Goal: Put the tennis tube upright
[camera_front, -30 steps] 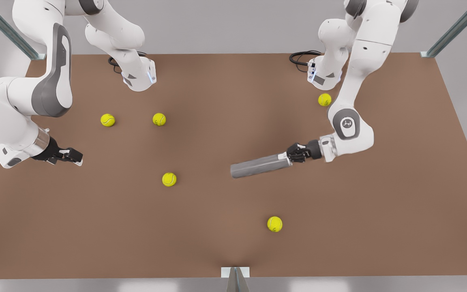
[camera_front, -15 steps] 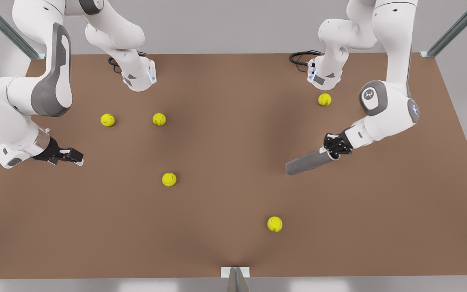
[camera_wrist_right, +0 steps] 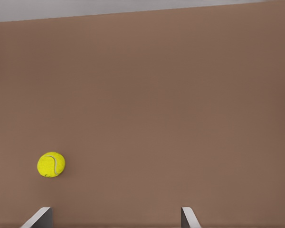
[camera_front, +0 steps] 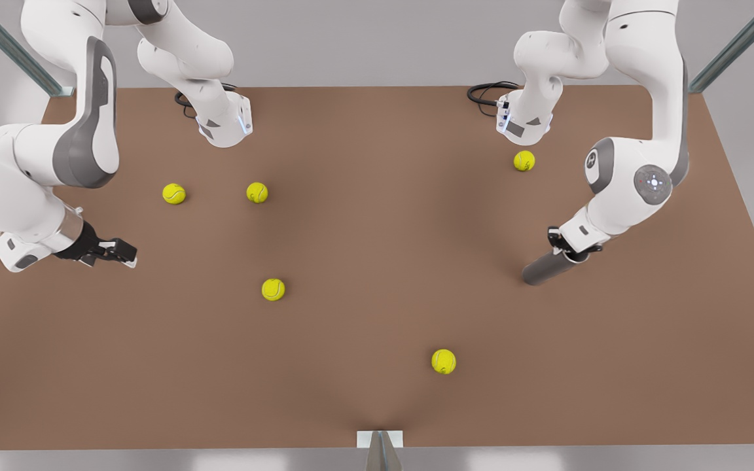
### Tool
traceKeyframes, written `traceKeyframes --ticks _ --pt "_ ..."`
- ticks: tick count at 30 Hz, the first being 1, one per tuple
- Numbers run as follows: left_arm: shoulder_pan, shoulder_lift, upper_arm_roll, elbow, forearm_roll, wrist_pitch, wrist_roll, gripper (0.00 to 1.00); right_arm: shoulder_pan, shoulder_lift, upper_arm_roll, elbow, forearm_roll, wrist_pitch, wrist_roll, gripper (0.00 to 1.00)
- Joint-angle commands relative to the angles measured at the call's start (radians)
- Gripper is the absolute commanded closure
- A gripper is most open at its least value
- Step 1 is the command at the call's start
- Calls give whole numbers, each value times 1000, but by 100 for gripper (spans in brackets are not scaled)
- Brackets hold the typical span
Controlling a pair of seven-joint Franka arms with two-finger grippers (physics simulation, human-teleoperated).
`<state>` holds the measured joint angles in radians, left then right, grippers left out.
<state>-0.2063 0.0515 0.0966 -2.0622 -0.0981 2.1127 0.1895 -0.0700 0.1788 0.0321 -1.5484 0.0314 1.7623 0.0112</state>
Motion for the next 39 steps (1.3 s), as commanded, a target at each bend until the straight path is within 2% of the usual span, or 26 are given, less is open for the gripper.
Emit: traceKeyframes --ticks 1,13,15,16,17,34,35,38,39 --pt "-33 1 0 1 18 -5 -231 79 -1 -1 0 1 1 0 0 0" --pt "-33 27 3 1 21 -8 -242 79 -1 -1 0 1 1 0 0 0" --pt "-33 27 -1 5 78 -25 -291 77 -2 -1 0 1 1 0 0 0" --pt "-33 27 -3 8 78 -26 -291 43 -2 -1 0 1 1 -1 0 0" --pt "-33 27 -3 8 78 -26 -291 0 -2 -1 0 1 1 0 0 0" --pt "-33 19 0 53 92 -118 -277 0 -2 -1 0 1 1 -1 0 0" --pt "-33 13 0 80 92 -170 -274 0 -2 -1 0 1 1 -1 0 0" --pt "-33 -22 -6 336 77 -577 -234 0 -2 -1 0 1 1 -1 0 0" --pt "-33 -73 -9 378 75 -661 -176 0 -1 -1 0 1 1 0 0 0"
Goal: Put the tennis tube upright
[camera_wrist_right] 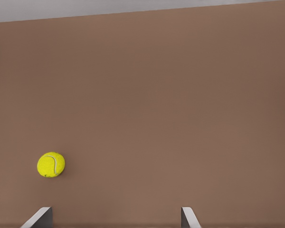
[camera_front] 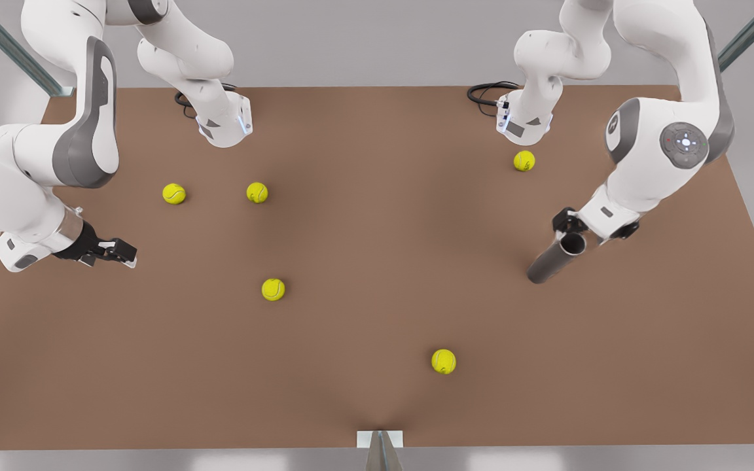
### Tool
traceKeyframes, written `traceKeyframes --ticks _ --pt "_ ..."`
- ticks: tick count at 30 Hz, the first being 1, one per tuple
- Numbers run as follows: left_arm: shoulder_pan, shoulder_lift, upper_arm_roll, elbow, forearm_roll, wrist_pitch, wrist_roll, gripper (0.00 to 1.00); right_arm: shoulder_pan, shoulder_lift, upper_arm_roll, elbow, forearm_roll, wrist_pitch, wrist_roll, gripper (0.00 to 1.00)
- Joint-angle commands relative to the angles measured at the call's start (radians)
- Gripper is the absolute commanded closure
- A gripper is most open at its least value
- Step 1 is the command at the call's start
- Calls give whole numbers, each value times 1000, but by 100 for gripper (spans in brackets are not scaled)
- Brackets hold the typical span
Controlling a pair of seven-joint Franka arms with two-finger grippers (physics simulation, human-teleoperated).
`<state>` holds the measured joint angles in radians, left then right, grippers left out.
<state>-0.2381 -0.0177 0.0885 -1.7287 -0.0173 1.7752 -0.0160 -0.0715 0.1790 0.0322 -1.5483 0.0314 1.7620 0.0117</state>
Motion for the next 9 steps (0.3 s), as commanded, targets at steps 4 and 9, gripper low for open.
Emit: traceKeyframes --ticks 4,9 --pt "-1 -261 -30 -141 42 -247 33 0 2 -1 0 1 1 1 -1 0" --pt "-1 -258 -32 -141 57 -258 21 0 4 -1 2 1 1 1 -1 0"
